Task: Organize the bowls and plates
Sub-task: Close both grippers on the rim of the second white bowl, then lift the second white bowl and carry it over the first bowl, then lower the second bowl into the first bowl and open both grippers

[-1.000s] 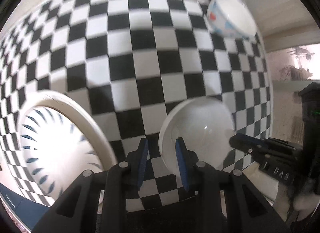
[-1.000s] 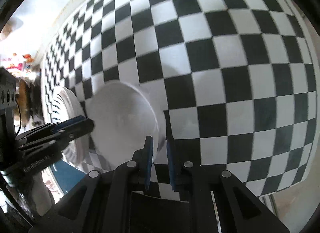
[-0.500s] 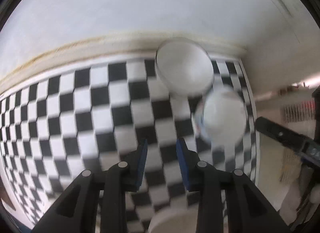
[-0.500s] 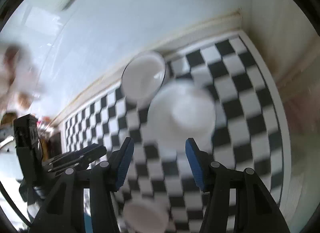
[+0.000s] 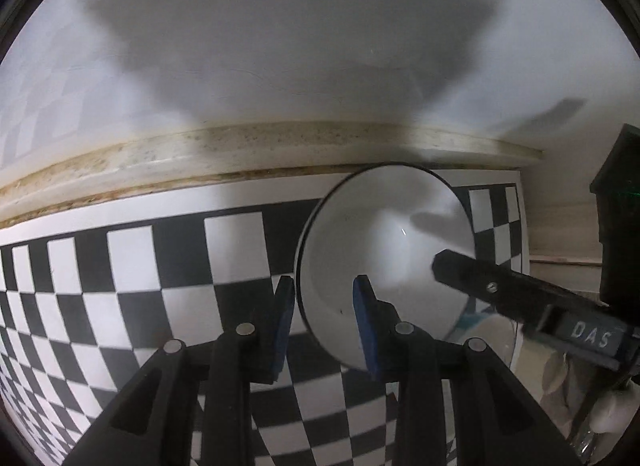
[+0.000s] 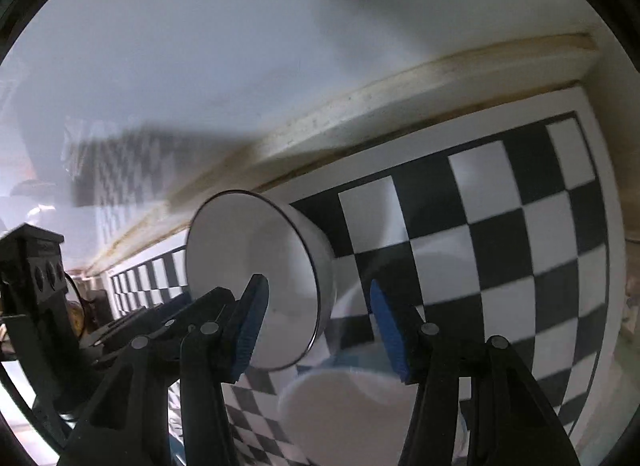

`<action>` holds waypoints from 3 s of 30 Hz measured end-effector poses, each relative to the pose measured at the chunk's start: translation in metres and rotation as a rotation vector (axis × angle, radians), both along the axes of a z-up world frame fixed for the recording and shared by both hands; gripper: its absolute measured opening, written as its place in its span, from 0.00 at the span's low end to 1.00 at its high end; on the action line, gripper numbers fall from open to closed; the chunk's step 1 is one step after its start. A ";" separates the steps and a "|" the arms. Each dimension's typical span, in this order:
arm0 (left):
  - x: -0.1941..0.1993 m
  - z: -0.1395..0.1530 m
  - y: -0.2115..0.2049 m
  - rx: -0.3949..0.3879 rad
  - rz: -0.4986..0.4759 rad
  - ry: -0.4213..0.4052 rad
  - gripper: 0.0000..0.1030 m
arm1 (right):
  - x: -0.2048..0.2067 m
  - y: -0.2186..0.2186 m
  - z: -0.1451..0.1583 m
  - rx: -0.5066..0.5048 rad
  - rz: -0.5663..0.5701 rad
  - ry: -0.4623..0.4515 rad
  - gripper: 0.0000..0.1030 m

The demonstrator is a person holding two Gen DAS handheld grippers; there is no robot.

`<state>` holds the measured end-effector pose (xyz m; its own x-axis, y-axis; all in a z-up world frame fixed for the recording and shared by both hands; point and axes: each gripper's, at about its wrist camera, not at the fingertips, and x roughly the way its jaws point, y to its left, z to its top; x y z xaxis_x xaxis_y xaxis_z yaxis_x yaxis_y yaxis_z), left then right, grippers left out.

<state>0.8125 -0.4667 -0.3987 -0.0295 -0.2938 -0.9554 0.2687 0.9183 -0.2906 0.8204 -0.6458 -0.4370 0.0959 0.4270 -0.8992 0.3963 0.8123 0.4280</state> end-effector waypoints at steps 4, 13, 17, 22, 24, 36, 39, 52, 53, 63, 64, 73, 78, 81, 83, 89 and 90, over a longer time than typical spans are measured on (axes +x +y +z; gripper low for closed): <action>-0.001 -0.001 0.002 -0.009 -0.008 -0.013 0.25 | 0.006 0.008 -0.015 -0.020 0.025 0.041 0.12; -0.012 0.026 0.013 -0.008 -0.016 -0.068 0.24 | -0.002 0.030 -0.003 -0.064 0.053 0.034 0.10; -0.019 0.049 0.021 -0.009 -0.009 -0.091 0.24 | -0.007 0.038 0.019 -0.059 0.062 0.004 0.10; -0.041 0.085 0.037 -0.013 -0.014 -0.126 0.24 | -0.029 0.063 0.055 -0.072 0.089 -0.042 0.10; -0.053 0.098 0.045 -0.017 -0.019 -0.135 0.24 | -0.041 0.072 0.072 -0.079 0.105 -0.062 0.10; -0.166 0.137 0.092 -0.036 -0.117 -0.120 0.24 | -0.180 0.090 0.130 -0.090 0.101 -0.089 0.10; -0.197 0.127 0.100 -0.034 -0.143 -0.091 0.24 | -0.223 0.095 0.130 -0.086 0.099 -0.063 0.10; -0.266 0.054 0.108 0.052 -0.186 0.052 0.24 | -0.313 0.126 0.065 -0.078 0.108 0.060 0.10; -0.266 0.051 0.108 0.063 -0.190 0.055 0.24 | -0.313 0.128 0.060 -0.078 0.111 0.064 0.10; -0.272 0.031 0.103 0.172 -0.213 0.069 0.24 | -0.310 0.160 0.041 -0.185 0.209 0.108 0.10; -0.273 0.032 0.102 0.186 -0.219 0.059 0.24 | -0.309 0.161 0.042 -0.186 0.207 0.109 0.10; -0.277 0.031 0.103 0.181 -0.210 0.066 0.24 | -0.306 0.162 0.052 -0.205 0.204 0.138 0.13; -0.281 0.039 0.097 0.144 -0.225 0.069 0.22 | -0.310 0.147 0.058 -0.202 0.194 0.155 0.15; -0.281 0.039 0.094 0.139 -0.225 0.068 0.22 | -0.311 0.143 0.062 -0.194 0.188 0.150 0.15; -0.282 0.039 0.094 0.138 -0.226 0.068 0.22 | -0.312 0.140 0.066 -0.197 0.189 0.142 0.14; -0.281 0.041 0.096 0.138 -0.222 0.064 0.22 | -0.314 0.138 0.067 -0.192 0.179 0.133 0.13; -0.281 0.042 0.096 0.138 -0.222 0.062 0.22 | -0.314 0.137 0.067 -0.188 0.175 0.132 0.13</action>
<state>0.5318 -0.3704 -0.3566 -0.1384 -0.1411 -0.9803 0.4532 0.8711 -0.1894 0.5062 -0.5083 -0.3699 -0.0878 0.2513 -0.9639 0.2850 0.9335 0.2174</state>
